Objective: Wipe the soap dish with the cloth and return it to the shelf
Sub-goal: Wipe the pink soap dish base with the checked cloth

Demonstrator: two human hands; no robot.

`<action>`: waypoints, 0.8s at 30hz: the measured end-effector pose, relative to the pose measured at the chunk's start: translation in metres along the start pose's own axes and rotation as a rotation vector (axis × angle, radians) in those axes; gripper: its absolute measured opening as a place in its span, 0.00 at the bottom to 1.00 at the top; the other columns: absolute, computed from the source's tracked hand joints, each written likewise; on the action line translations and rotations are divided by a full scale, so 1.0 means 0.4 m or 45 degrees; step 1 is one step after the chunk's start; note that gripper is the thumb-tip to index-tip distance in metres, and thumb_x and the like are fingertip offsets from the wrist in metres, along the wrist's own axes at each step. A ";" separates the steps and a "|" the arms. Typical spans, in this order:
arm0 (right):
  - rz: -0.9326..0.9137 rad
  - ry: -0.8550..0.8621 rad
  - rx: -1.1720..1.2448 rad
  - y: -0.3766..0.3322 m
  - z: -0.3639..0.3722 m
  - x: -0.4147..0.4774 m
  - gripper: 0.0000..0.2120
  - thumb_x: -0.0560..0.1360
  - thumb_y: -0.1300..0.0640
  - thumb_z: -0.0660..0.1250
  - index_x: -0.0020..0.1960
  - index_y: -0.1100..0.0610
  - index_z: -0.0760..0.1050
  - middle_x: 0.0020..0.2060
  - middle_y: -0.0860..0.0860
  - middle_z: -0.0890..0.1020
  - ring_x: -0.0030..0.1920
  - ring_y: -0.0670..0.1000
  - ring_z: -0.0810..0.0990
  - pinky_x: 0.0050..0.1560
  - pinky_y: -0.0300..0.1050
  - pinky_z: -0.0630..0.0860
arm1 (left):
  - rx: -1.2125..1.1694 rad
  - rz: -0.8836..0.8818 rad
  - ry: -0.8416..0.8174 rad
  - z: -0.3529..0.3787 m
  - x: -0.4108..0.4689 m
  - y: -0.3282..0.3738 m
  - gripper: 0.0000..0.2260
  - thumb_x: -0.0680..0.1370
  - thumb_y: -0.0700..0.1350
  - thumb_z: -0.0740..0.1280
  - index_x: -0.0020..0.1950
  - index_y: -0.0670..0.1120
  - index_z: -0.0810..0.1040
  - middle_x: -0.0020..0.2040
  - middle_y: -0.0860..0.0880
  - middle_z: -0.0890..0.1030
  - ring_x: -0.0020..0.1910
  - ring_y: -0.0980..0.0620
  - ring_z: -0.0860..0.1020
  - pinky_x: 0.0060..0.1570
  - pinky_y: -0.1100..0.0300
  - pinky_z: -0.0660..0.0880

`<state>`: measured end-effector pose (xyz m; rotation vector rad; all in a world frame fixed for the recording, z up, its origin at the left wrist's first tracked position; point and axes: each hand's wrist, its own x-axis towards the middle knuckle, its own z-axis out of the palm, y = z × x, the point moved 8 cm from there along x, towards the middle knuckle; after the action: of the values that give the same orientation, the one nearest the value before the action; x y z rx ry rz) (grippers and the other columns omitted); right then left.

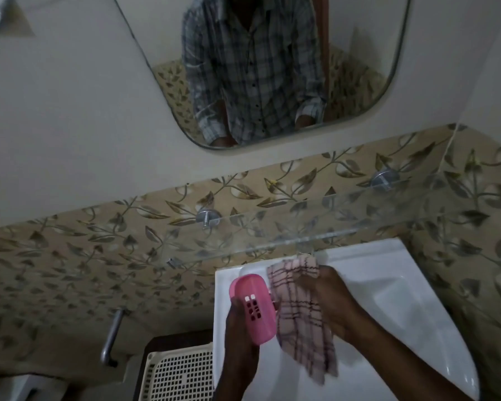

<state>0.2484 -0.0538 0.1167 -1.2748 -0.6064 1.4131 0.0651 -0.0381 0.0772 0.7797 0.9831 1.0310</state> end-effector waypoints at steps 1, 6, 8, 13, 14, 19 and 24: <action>-0.056 0.131 -0.067 -0.014 -0.038 0.002 0.08 0.77 0.62 0.65 0.48 0.61 0.83 0.42 0.61 0.87 0.43 0.61 0.86 0.48 0.57 0.82 | -0.108 -0.085 0.004 -0.009 0.003 -0.005 0.33 0.72 0.68 0.65 0.63 0.42 0.81 0.56 0.33 0.84 0.50 0.39 0.85 0.45 0.47 0.84; 0.076 0.054 -0.379 0.083 0.001 -0.030 0.18 0.69 0.44 0.76 0.45 0.59 0.82 0.37 0.55 0.87 0.37 0.54 0.85 0.40 0.49 0.81 | 0.041 -0.212 0.015 0.010 0.005 -0.034 0.28 0.77 0.62 0.59 0.57 0.41 0.85 0.52 0.33 0.85 0.48 0.37 0.86 0.46 0.44 0.83; 0.060 0.126 -0.492 0.113 -0.005 -0.034 0.13 0.68 0.49 0.76 0.46 0.57 0.82 0.39 0.52 0.87 0.40 0.51 0.86 0.42 0.46 0.82 | 0.392 -0.149 0.116 0.011 0.009 -0.037 0.28 0.78 0.63 0.58 0.58 0.41 0.82 0.50 0.34 0.85 0.48 0.37 0.85 0.46 0.43 0.83; 0.208 0.137 0.019 0.161 -0.005 -0.045 0.07 0.72 0.66 0.71 0.50 0.65 0.81 0.42 0.64 0.86 0.40 0.61 0.86 0.41 0.54 0.83 | 1.151 0.094 0.214 0.025 0.011 -0.042 0.24 0.84 0.54 0.54 0.79 0.48 0.64 0.63 0.39 0.80 0.57 0.49 0.79 0.57 0.56 0.75; 0.206 0.096 0.082 0.162 0.011 -0.054 0.07 0.72 0.67 0.71 0.51 0.66 0.81 0.43 0.66 0.85 0.40 0.63 0.86 0.42 0.55 0.83 | 1.103 0.038 0.140 0.034 0.010 -0.054 0.26 0.83 0.59 0.52 0.78 0.48 0.66 0.62 0.38 0.81 0.58 0.46 0.80 0.60 0.51 0.76; 0.234 -0.078 0.011 0.174 0.026 -0.087 0.07 0.72 0.66 0.68 0.49 0.63 0.82 0.44 0.67 0.85 0.45 0.66 0.85 0.49 0.63 0.81 | 0.141 -0.534 -0.229 0.062 -0.009 -0.111 0.35 0.80 0.68 0.53 0.65 0.41 0.81 0.63 0.36 0.82 0.63 0.40 0.81 0.57 0.49 0.80; -0.370 -0.002 -0.381 -0.002 -0.047 -0.070 0.13 0.76 0.63 0.65 0.50 0.47 0.83 0.47 0.48 0.87 0.46 0.48 0.86 0.46 0.44 0.82 | -0.226 -0.778 -0.119 0.010 -0.010 -0.101 0.38 0.73 0.65 0.61 0.69 0.35 0.75 0.54 0.32 0.81 0.50 0.33 0.80 0.50 0.43 0.79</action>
<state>0.2613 -0.0844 0.1218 -1.3533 -0.9907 1.1103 0.0812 -0.0556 0.0443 0.3381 0.9497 0.5341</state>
